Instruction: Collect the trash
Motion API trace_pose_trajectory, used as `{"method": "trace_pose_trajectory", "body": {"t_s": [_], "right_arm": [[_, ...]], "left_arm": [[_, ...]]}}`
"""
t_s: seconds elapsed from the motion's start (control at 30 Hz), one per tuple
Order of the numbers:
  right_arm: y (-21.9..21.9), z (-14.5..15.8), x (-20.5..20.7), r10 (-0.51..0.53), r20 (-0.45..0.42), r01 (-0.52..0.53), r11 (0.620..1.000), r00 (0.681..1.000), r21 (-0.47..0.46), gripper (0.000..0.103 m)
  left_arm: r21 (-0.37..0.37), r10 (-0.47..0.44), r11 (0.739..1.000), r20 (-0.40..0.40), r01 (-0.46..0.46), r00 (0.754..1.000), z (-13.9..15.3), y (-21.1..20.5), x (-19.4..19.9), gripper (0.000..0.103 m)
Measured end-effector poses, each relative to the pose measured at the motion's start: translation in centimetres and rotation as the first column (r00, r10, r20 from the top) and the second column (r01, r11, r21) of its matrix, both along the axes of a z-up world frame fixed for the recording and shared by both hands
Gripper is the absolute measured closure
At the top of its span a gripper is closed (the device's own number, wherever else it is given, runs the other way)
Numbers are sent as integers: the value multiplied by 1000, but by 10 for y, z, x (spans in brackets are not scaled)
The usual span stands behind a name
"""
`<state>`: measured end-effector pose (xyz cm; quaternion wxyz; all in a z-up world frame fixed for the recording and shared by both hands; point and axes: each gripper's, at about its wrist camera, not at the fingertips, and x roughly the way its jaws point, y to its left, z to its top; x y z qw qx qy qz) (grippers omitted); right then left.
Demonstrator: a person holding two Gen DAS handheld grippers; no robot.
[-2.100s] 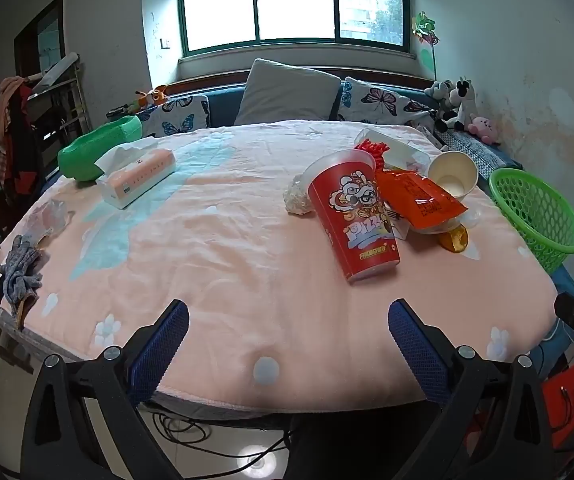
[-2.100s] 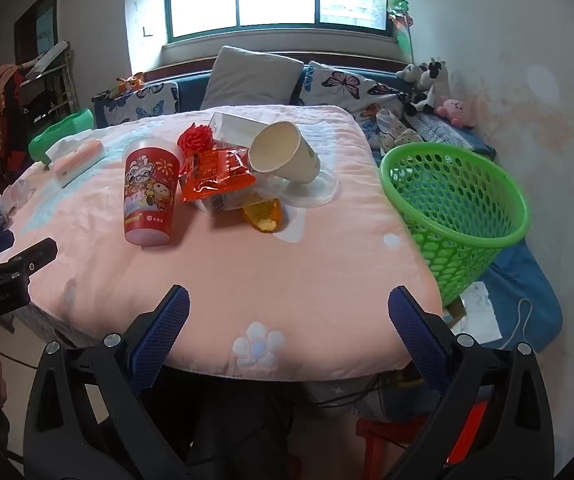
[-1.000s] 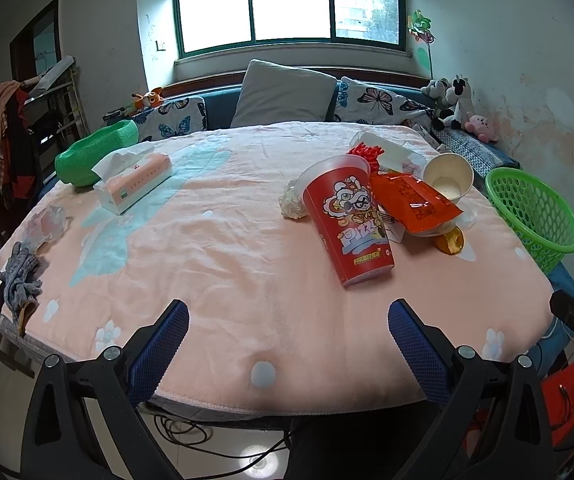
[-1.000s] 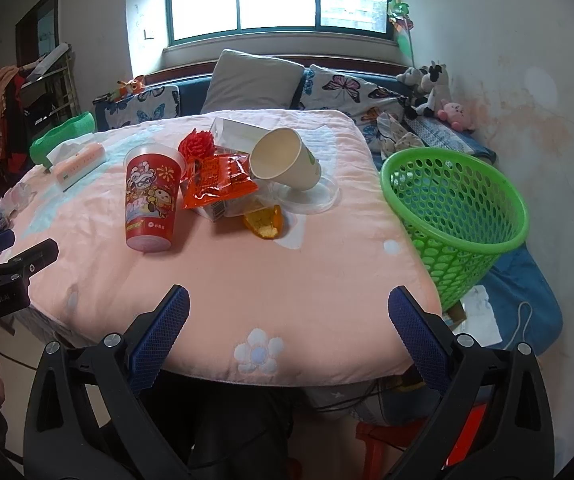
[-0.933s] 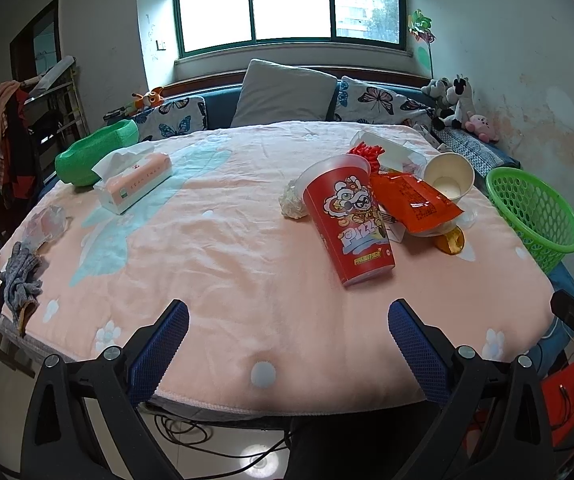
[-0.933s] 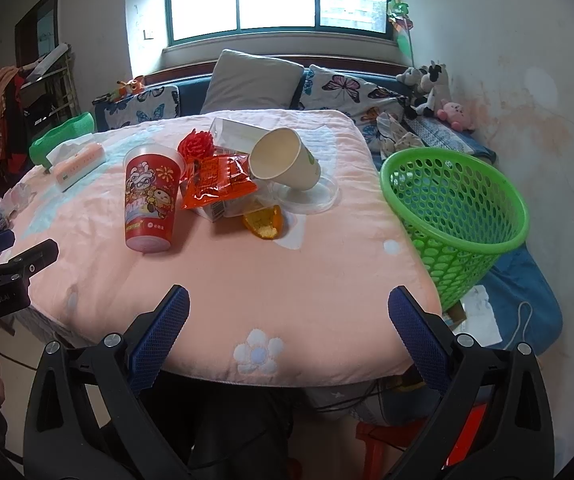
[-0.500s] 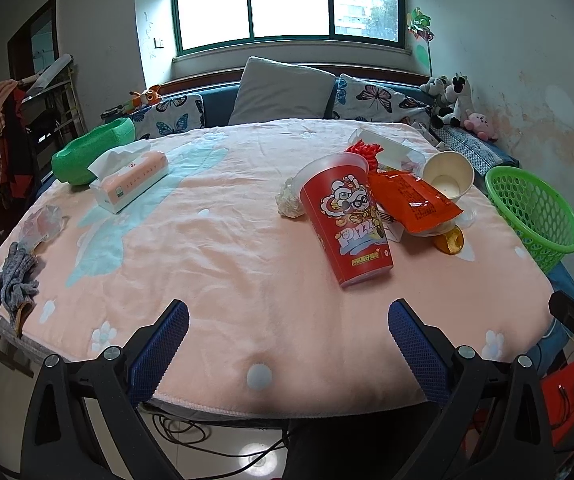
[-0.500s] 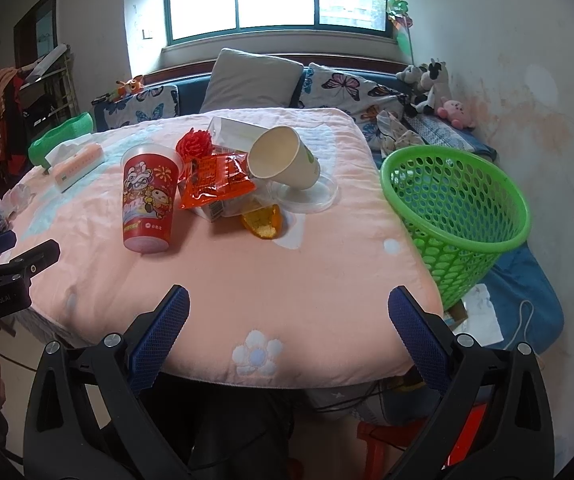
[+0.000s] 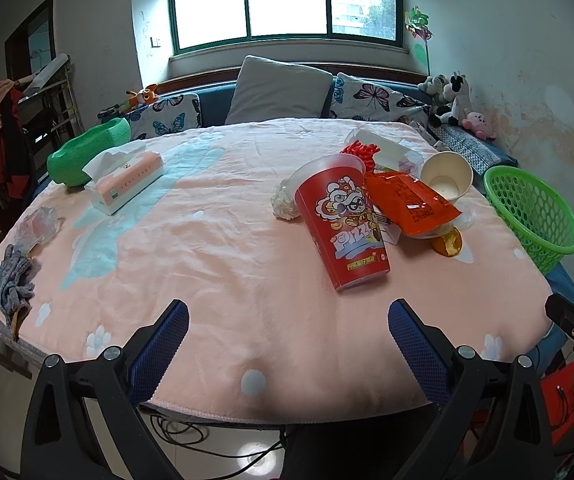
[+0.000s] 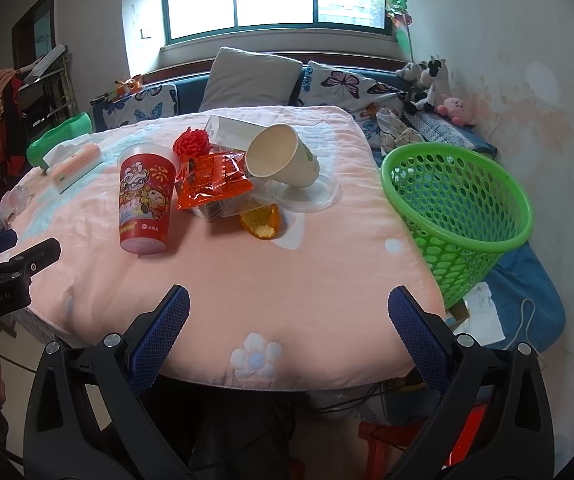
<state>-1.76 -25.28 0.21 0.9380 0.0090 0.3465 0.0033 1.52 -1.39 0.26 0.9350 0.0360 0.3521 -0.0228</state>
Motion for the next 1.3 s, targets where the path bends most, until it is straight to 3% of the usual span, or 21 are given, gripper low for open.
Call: {"method": "trace_pose_trajectory", "body": {"t_s": [1.3], "right_arm": [[-1, -4, 35, 17, -17, -17, 1000, 1000, -6, 4]], "left_arm": [[-3, -9, 1000, -44, 9, 999, -2, -1, 36, 6]]}}
